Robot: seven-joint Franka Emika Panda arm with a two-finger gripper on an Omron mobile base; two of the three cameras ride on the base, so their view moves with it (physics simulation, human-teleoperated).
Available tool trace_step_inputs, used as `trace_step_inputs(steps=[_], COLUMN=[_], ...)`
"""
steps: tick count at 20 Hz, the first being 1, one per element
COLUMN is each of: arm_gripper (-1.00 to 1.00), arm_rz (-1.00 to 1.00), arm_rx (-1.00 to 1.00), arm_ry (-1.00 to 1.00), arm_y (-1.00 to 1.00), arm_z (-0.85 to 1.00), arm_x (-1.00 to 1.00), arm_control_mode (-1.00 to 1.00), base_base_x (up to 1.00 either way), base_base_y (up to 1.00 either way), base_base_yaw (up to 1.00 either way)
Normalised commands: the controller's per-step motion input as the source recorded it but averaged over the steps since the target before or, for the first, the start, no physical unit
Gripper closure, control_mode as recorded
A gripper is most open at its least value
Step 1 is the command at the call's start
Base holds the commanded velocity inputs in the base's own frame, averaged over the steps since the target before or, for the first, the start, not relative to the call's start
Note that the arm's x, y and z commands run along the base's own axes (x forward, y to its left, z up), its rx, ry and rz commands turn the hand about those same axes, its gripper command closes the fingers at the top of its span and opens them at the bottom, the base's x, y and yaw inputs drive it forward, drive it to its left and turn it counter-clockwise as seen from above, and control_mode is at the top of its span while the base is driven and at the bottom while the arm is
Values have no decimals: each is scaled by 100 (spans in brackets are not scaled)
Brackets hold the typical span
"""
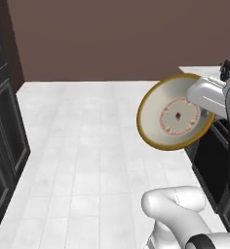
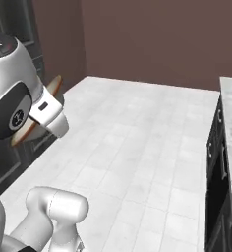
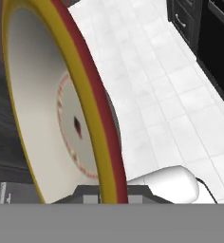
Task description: Take the smaller bowl and place it next to the appetizer plate on the dining counter , and place the larger bowl next to the plate with cooked food.
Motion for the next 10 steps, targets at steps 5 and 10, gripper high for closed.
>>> trace_step_inputs(steps=[5,10], arm_gripper=[100,100], arm_rz=[0,0], arm_rx=[0,0], arm_ry=[0,0], arm_y=[0,0], arm_z=[0,0], arm_x=[0,0], arm_control_mode=[100,100], base_base_x=[98,100], base_base_y=[28,30], base_base_yaw=[-39,-37])
